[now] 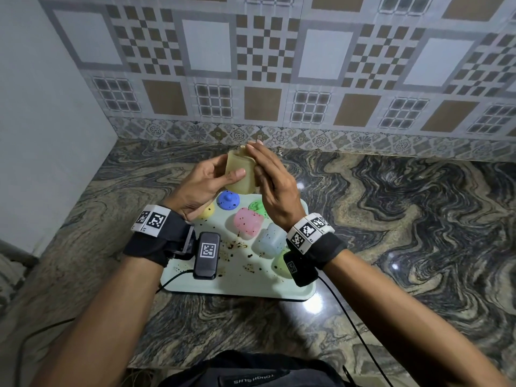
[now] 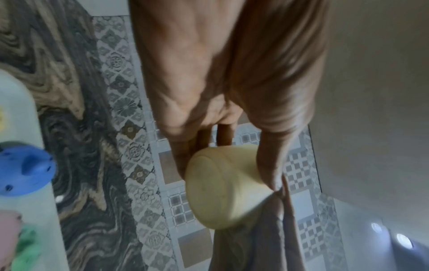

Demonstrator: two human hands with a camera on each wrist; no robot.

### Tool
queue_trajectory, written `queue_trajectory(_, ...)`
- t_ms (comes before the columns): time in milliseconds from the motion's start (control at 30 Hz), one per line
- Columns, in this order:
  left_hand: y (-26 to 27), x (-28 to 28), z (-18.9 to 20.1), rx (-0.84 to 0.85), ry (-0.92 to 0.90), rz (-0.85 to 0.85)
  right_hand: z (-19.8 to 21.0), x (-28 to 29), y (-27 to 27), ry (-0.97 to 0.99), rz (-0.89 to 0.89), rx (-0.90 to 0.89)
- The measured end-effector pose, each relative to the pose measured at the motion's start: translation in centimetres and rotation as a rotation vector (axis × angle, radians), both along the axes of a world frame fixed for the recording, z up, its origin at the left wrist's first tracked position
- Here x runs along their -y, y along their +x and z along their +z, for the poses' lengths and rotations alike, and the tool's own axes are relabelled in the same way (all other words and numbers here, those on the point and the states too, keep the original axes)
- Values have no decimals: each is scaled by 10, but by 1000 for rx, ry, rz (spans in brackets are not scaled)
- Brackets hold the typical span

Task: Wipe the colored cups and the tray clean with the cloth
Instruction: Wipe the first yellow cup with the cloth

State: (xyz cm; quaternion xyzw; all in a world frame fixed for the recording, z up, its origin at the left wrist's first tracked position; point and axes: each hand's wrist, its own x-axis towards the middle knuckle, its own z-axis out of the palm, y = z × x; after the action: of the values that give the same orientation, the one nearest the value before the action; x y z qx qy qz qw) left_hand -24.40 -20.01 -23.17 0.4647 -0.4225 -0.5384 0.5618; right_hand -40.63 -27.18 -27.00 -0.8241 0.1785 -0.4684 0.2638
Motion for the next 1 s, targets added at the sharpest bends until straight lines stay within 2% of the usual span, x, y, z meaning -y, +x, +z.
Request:
queue_trajectory(133,4,3,5,201,7,17,-1,-3,3,-9,15,-33)
queue_trajectory(267,9,2,3,103,19,48,6,-3,3,19,4,-27)
queue_trajectory(400,7,0,1,51,46,4,9,0,4,21,11,-34)
queue_trajectory(533,3,0,5,172,25,45,3,-4,7,28,14,-42)
queue_trajectory(633,4,2,7,167,-13,109,4,-3,7,52,13,-8)
queue_trajectory(733,12,3,7,154,-8,31,7,1,5,97,21,16)
queue_trajectory(800,11,3,9,208,-7,-7,8,0,6,105,15,13)
queue_trajectory(900,3,3,13,324,-40,68,8,-4,8,85,19,-8)
queue_trajectory(1000,5,2,15,277,-56,109,7,-3,6,102,33,18)
